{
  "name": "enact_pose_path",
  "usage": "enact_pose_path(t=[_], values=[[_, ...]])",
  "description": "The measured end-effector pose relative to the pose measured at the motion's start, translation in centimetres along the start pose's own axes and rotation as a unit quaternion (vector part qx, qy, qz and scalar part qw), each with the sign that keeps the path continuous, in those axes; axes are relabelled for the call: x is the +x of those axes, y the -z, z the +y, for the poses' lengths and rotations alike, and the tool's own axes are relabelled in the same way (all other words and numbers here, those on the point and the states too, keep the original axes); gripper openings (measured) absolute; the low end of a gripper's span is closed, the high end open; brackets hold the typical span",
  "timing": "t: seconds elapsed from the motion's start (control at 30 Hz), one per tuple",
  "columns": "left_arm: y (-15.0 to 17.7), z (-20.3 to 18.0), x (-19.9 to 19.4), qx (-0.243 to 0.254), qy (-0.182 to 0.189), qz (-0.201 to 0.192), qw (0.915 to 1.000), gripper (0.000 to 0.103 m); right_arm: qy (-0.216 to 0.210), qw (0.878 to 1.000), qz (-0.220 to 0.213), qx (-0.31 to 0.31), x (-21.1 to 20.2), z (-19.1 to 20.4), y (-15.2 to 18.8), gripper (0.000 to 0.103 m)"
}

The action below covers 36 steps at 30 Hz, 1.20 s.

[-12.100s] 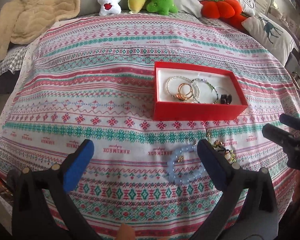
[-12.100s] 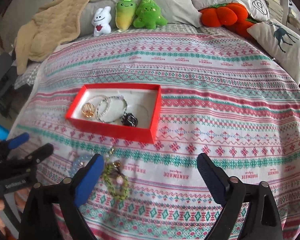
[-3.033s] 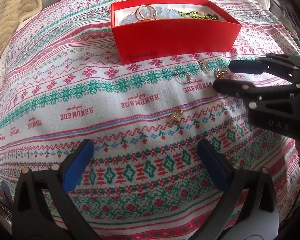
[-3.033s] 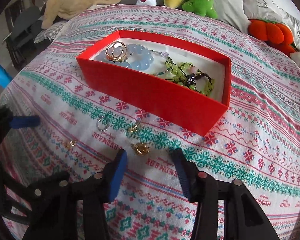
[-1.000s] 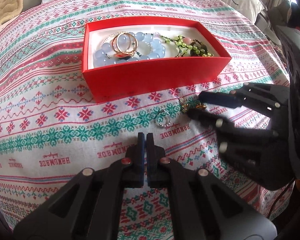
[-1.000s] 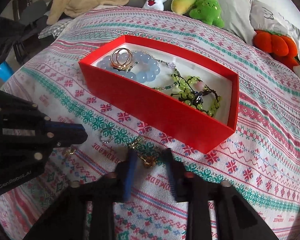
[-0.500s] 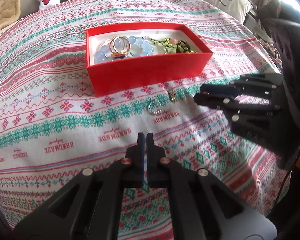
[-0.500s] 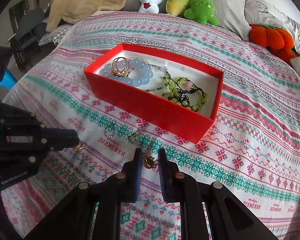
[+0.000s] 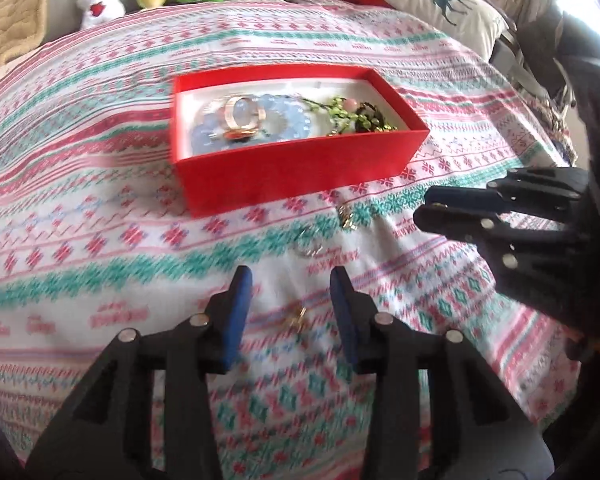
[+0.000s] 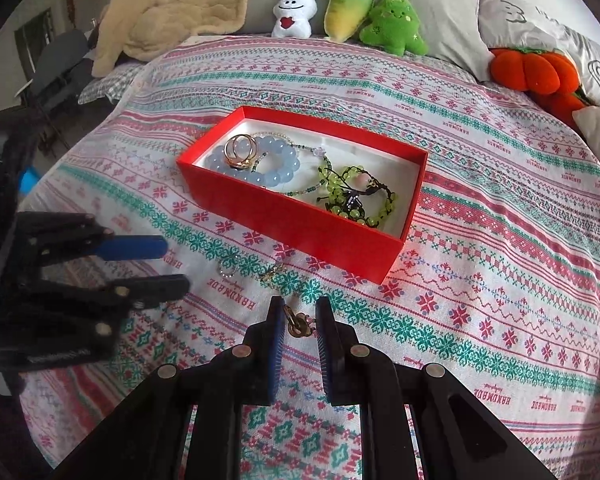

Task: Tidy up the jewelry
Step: 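Carry both small pieces over the red box and open both tools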

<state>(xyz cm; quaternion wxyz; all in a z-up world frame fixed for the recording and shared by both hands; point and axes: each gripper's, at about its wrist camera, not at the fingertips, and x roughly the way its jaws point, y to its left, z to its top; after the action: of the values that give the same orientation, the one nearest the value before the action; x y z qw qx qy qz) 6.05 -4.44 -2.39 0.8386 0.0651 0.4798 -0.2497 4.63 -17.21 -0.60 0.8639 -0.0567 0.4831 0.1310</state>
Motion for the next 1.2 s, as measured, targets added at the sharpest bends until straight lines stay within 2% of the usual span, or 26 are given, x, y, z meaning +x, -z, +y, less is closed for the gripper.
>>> enact_pose_path(t=[0.23,0.33,0.43,0.47,0.5,0.9,1.2], values=[[-1.3,-1.4,2.6,0.014,-0.006,0.016,0.9997,0.042,0.000,1.000,0.004,0.005,0.2,-0.8,0.2,0.016],[-1.4,-2.1,3.1,0.026,-0.019,0.021,0.9993,0.042,0.001,1.000,0.009,0.006,0.5,-0.9,0.2,0.016],[-1.5,-2.2,3.3,0.024,-0.026,0.021,0.9992,0.029,0.002,1.000,0.010,0.005,0.5,-0.9,0.3,0.016],[-1.5,-2.1,3.3,0.021,-0.026,0.022,0.9992,0.020,0.002,1.000,0.010,0.004,0.5,-0.9,0.2,0.016],[-1.5,-2.0,3.3,0.018,-0.028,0.022,0.9992,0.017,0.002,1.000,0.010,0.004,0.5,-0.9,0.2,0.016],[-1.1,-1.8,2.3,0.012,-0.026,0.017,0.9994,0.016,0.005,1.000,0.005,0.003,0.2,-0.7,0.1,0.016],[-1.8,-1.3,0.0,-0.006,-0.021,-0.002,0.9998,0.016,0.000,1.000,-0.015,0.011,-1.0,-0.8,-1.1,0.016]])
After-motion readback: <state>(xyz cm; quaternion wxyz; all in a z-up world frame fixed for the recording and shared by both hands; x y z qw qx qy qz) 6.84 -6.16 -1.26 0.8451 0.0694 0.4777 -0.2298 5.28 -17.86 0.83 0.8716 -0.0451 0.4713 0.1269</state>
